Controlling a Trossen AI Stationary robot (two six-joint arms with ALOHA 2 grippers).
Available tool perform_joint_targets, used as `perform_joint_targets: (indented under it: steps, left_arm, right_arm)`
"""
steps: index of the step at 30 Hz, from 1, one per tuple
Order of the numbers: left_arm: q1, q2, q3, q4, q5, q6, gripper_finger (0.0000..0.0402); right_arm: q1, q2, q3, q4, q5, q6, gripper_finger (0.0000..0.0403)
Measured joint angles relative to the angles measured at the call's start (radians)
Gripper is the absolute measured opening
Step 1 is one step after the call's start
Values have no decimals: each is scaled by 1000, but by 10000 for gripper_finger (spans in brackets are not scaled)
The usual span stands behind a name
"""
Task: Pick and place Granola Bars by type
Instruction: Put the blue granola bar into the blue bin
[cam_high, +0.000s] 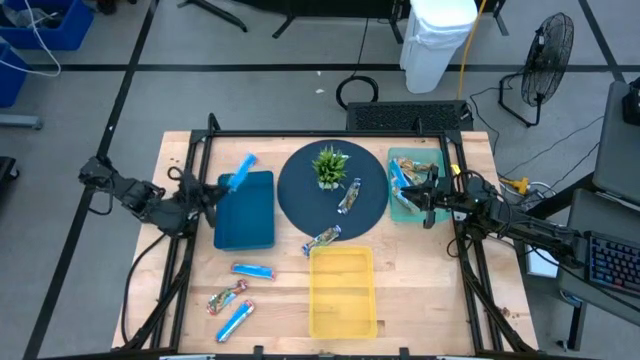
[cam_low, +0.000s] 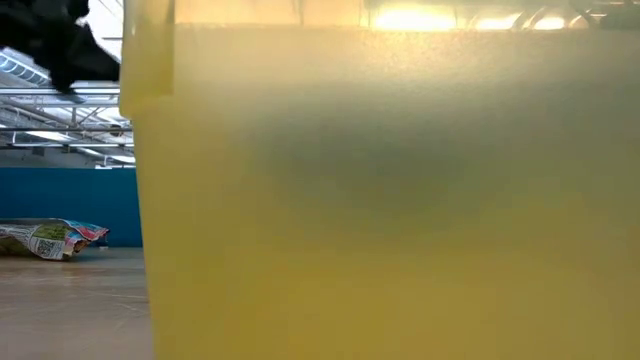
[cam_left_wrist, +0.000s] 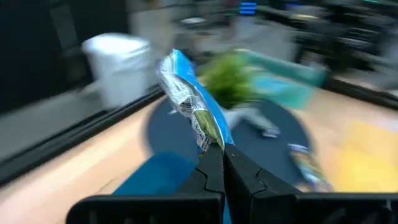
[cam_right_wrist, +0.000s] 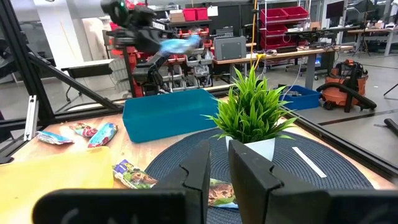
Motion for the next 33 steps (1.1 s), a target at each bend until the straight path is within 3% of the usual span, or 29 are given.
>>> perform_joint_targets:
  steps: [5, 10, 20, 26, 33]
  left_arm:
    - [62, 0, -61, 419, 283, 471, 0]
    - [220, -34, -95, 468, 450, 573, 0]
    - [561, -241, -262, 475, 740, 401, 1]
    - [632, -270, -325, 371, 735, 146, 0]
    - [635, -227, -300, 142, 610, -164, 0]
  right_arm:
    - [0, 0, 0, 0, 0, 0, 50]
    - [0, 0, 0, 0, 0, 0, 50]
    - [0, 0, 0, 0, 0, 0, 50]
    - [0, 0, 0, 0, 0, 0, 50]
    - [0, 0, 0, 0, 0, 0, 50]
